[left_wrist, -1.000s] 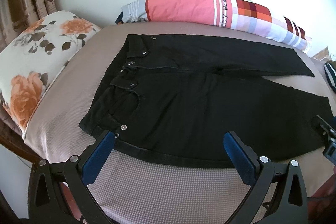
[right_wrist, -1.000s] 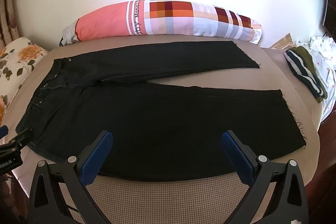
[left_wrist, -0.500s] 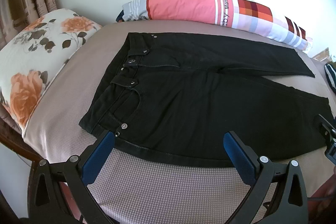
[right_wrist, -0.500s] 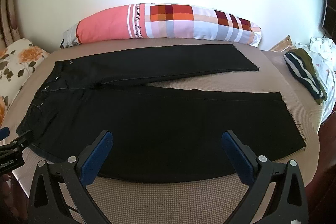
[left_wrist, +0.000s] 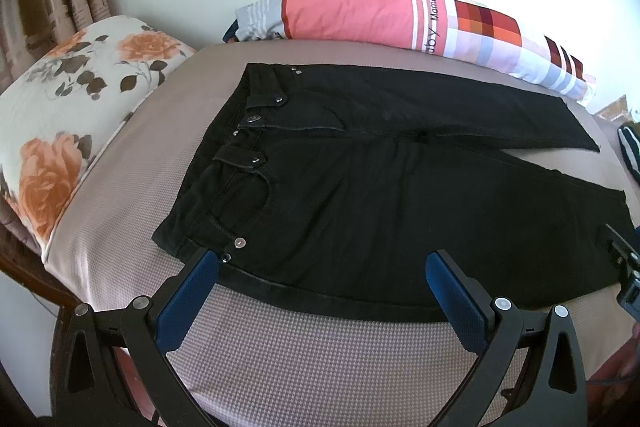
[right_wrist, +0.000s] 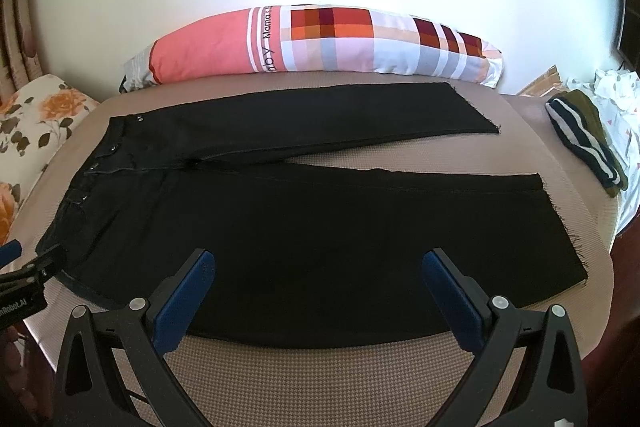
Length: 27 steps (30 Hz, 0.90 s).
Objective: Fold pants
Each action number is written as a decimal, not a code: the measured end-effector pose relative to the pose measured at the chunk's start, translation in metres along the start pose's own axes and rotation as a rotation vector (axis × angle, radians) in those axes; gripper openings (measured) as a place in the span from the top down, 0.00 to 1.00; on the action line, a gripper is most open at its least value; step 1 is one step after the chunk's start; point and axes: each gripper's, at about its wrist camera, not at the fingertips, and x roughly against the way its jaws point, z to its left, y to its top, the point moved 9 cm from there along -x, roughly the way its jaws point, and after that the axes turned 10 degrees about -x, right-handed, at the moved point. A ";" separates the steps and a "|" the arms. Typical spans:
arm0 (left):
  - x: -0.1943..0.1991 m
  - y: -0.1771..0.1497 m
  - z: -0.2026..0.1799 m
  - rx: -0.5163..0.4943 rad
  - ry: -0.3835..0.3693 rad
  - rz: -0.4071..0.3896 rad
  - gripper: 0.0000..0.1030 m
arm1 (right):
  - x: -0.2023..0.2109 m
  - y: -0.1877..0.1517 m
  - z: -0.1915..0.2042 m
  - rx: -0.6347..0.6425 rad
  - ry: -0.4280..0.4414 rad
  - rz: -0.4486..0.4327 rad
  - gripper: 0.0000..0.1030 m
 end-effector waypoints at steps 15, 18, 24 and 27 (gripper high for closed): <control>0.004 0.002 0.006 0.005 0.007 -0.004 0.00 | 0.000 -0.001 0.000 -0.006 -0.006 0.006 0.00; 0.004 0.002 0.007 0.014 -0.001 -0.003 0.00 | -0.001 -0.001 0.000 -0.006 -0.006 0.009 0.00; 0.004 0.008 0.019 0.046 -0.005 -0.010 0.00 | -0.003 -0.002 -0.001 -0.010 0.003 0.012 0.00; 0.003 0.013 0.031 0.067 -0.002 -0.007 0.00 | -0.003 -0.001 -0.003 -0.024 0.026 0.011 0.00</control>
